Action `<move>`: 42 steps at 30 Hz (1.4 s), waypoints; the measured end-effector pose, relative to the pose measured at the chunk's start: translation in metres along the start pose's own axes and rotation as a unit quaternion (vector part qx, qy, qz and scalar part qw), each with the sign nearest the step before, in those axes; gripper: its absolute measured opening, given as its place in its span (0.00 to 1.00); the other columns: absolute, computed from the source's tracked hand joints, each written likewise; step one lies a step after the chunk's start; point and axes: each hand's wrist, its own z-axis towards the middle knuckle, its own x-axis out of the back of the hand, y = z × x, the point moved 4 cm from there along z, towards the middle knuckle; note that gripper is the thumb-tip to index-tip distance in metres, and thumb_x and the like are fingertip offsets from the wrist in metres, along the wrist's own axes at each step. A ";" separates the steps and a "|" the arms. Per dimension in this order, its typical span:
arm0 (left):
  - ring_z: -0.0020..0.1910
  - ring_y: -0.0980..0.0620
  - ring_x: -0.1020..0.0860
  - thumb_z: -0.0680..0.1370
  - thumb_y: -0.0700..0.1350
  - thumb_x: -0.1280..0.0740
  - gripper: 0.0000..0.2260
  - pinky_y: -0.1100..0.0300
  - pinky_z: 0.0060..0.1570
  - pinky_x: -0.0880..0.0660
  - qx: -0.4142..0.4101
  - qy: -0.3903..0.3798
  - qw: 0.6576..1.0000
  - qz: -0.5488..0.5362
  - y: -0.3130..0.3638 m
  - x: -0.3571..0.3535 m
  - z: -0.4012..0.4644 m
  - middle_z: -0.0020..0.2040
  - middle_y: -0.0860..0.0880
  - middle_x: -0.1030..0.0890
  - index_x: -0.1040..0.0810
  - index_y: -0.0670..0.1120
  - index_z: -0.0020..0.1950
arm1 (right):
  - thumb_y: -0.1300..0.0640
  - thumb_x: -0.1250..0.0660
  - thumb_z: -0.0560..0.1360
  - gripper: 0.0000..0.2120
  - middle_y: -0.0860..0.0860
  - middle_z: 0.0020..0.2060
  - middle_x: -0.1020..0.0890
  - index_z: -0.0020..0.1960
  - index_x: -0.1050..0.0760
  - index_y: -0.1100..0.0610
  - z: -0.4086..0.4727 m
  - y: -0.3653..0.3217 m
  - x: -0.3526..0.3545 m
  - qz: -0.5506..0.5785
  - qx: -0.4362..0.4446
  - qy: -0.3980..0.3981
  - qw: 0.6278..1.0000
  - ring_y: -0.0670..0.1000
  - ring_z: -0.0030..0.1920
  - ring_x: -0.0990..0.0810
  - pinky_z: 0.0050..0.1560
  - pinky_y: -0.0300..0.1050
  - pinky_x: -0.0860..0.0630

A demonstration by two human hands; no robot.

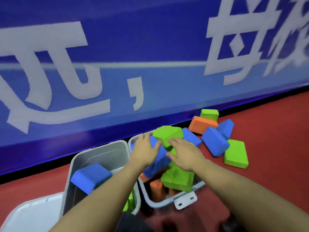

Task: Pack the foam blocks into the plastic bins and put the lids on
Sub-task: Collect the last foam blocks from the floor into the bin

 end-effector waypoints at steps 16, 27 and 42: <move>0.71 0.39 0.30 0.81 0.54 0.34 0.28 0.53 0.69 0.36 0.101 -0.141 0.982 -0.073 0.153 -0.354 0.189 0.73 0.38 0.32 0.35 0.42 0.76 | 0.37 0.37 0.78 0.35 0.51 0.78 0.38 0.80 0.42 0.51 0.024 0.415 -0.080 0.100 -0.278 -0.017 0.955 0.57 0.74 0.33 0.72 0.52 0.33; 0.67 0.34 0.27 0.74 0.65 0.32 0.43 0.40 0.67 0.29 0.444 -0.045 0.876 -0.183 -0.013 -0.589 0.371 0.71 0.37 0.29 0.39 0.36 0.76 | 0.32 0.34 0.74 0.44 0.59 0.80 0.49 0.82 0.51 0.42 0.165 0.571 -0.276 0.171 -0.389 0.004 0.905 0.61 0.78 0.44 0.74 0.55 0.39; 0.37 0.42 0.20 0.63 0.48 0.28 0.29 0.48 0.32 0.20 0.509 -0.056 0.776 -0.369 -0.063 -0.674 0.382 0.51 0.43 0.18 0.24 0.42 0.64 | 0.39 0.27 0.72 0.40 0.55 0.64 0.32 0.79 0.40 0.43 0.164 0.580 -0.314 0.254 -0.402 0.132 0.870 0.61 0.59 0.24 0.61 0.53 0.25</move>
